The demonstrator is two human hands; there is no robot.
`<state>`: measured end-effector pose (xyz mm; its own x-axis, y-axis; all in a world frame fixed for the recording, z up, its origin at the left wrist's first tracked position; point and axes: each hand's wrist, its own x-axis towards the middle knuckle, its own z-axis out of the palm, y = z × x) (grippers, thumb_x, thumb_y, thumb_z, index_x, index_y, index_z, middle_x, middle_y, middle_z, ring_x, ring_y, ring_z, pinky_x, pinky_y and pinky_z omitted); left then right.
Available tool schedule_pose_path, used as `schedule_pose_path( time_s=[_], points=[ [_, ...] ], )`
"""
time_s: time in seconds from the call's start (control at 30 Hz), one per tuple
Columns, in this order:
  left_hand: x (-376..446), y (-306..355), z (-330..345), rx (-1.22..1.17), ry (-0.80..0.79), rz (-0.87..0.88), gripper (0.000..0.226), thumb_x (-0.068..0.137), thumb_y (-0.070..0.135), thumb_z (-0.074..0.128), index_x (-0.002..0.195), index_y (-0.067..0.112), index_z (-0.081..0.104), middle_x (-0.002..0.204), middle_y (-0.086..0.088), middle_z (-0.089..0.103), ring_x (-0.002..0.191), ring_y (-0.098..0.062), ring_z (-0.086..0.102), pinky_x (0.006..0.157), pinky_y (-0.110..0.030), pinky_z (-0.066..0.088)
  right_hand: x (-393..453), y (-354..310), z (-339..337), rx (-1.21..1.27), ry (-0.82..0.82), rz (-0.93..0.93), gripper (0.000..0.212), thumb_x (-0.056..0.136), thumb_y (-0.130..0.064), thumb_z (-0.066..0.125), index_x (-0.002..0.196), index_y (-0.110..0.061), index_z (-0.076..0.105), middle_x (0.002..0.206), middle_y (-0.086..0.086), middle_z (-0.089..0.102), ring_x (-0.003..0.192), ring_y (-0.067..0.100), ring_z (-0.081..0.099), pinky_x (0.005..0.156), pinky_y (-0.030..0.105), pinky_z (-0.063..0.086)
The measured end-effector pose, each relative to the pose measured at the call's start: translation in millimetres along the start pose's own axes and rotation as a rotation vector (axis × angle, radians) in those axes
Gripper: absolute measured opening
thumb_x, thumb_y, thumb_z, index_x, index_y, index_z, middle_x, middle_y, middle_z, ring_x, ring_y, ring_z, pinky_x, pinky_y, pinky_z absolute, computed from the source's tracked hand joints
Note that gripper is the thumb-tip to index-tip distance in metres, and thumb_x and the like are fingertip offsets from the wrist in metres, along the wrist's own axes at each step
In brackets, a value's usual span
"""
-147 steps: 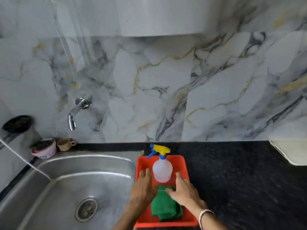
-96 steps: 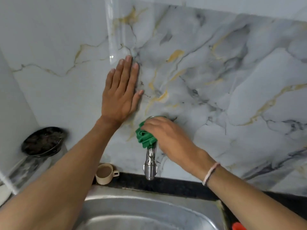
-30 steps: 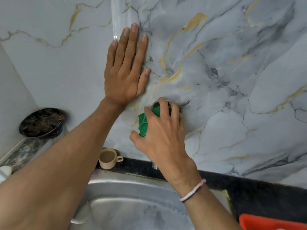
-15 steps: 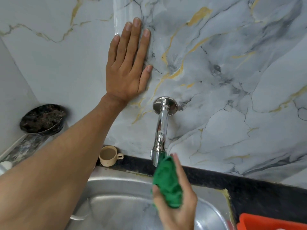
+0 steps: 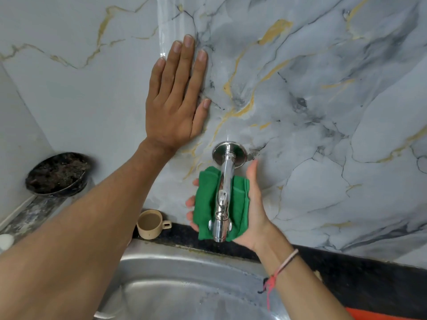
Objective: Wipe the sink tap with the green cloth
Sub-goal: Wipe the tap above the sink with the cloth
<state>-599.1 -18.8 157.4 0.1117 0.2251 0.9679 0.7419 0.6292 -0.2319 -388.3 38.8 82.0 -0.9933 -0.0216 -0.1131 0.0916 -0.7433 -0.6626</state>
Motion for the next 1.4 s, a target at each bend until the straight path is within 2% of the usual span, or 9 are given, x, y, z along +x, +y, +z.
schedule_pose_path(
  time_s=[0.23, 0.43, 0.57, 0.67, 0.73, 0.87, 1.0, 1.17, 1.4],
  points=[
    [0.8, 0.5, -0.5, -0.013, -0.003, -0.009, 0.066, 0.104, 0.037, 0.023, 0.163, 0.007, 0.025, 0.162, -0.023, 0.039, 0.154, -0.036, 0.032, 0.129, -0.047, 0.026, -53.6, 42.6, -11.5, -0.327, 0.227, -0.114, 0.101, 0.061, -0.093, 0.058, 0.125, -0.016, 0.073, 0.114, 0.018, 0.079, 0.108, 0.038, 0.073, 0.102, 0.062, 0.053],
    [1.2, 0.9, -1.9, -0.021, -0.003, -0.009, 0.067, 0.104, 0.037, 0.024, 0.164, 0.009, 0.018, 0.162, -0.023, 0.039, 0.154, -0.037, 0.034, 0.128, -0.049, 0.029, -85.9, 40.5, 10.0, -0.186, 0.666, -0.293, 0.097, 0.053, -0.096, 0.050, 0.112, -0.024, 0.078, 0.104, 0.012, 0.083, 0.093, 0.033, 0.080, 0.073, 0.045, 0.065],
    [0.6, 1.8, -2.3, -0.024, -0.010, -0.002, 0.066, 0.104, 0.038, 0.023, 0.164, 0.009, 0.017, 0.163, -0.023, 0.038, 0.154, -0.036, 0.033, 0.129, -0.048, 0.026, -62.6, -7.0, 57.6, -0.897, 0.792, -0.686, 0.080, 0.066, -0.099, 0.039, 0.106, -0.037, 0.069, 0.090, 0.000, 0.080, 0.073, 0.018, 0.075, 0.063, 0.041, 0.064],
    [-0.2, 0.3, -1.7, -0.016, -0.010, -0.009, 0.066, 0.105, 0.038, 0.022, 0.164, 0.010, 0.016, 0.164, -0.022, 0.037, 0.155, -0.035, 0.031, 0.132, -0.045, 0.021, -34.9, -12.9, 75.6, -1.817, 0.816, -0.543, 0.095, 0.077, -0.094, 0.031, 0.153, -0.038, 0.032, 0.152, -0.001, 0.049, 0.132, 0.016, 0.051, 0.101, 0.042, 0.053],
    [-0.7, 1.0, -1.2, -0.023, -0.001, -0.004, 0.065, 0.105, 0.038, 0.023, 0.164, 0.010, 0.016, 0.164, -0.022, 0.037, 0.155, -0.035, 0.031, 0.131, -0.045, 0.021, -29.7, -7.8, 77.5, -2.032, 0.784, -0.399, 0.109, 0.073, -0.097, 0.026, 0.159, -0.030, 0.026, 0.164, 0.005, 0.033, 0.148, 0.023, 0.033, 0.114, 0.048, 0.041],
    [0.3, 1.2, -2.3, -0.037, -0.006, -0.001, 0.065, 0.106, 0.039, 0.023, 0.164, 0.009, 0.015, 0.163, -0.022, 0.038, 0.154, -0.036, 0.034, 0.128, -0.048, 0.028, -29.3, -25.7, 74.8, -1.991, 0.831, -0.503, 0.098, 0.083, -0.091, 0.010, 0.146, -0.028, 0.051, 0.157, 0.005, 0.043, 0.143, 0.025, 0.038, 0.110, 0.050, 0.043],
    [0.8, 1.6, -4.0, -0.026, -0.017, 0.002, 0.066, 0.105, 0.038, 0.023, 0.163, 0.007, 0.019, 0.162, -0.023, 0.040, 0.153, -0.037, 0.036, 0.127, -0.049, 0.029, -10.3, -23.8, 75.3, -2.106, 0.810, -0.551, 0.077, 0.093, -0.074, 0.032, 0.144, -0.022, 0.057, 0.140, 0.005, 0.053, 0.130, 0.025, 0.042, 0.106, 0.044, 0.045],
    [1.7, 1.7, -4.6, -0.002, -0.032, 0.009, 0.065, 0.105, 0.037, 0.023, 0.162, 0.006, 0.028, 0.161, -0.024, 0.040, 0.152, -0.038, 0.037, 0.128, -0.050, 0.030, -14.3, 12.2, 71.7, -2.193, 0.853, -0.513, 0.087, 0.079, -0.075, 0.052, 0.148, -0.021, 0.050, 0.159, 0.015, 0.043, 0.148, 0.038, 0.033, 0.113, 0.066, 0.038],
    [3.5, 3.8, -13.7, -0.008, -0.130, -0.023, 0.065, 0.105, 0.035, 0.026, 0.163, 0.006, 0.023, 0.163, -0.024, 0.037, 0.154, -0.038, 0.032, 0.130, -0.049, 0.025, -38.6, 69.0, 56.8, -2.430, 0.749, -0.627, 0.055, 0.093, -0.003, 0.058, 0.147, -0.008, 0.049, 0.167, 0.016, 0.034, 0.153, 0.046, 0.024, 0.110, 0.063, 0.045]
  ],
)
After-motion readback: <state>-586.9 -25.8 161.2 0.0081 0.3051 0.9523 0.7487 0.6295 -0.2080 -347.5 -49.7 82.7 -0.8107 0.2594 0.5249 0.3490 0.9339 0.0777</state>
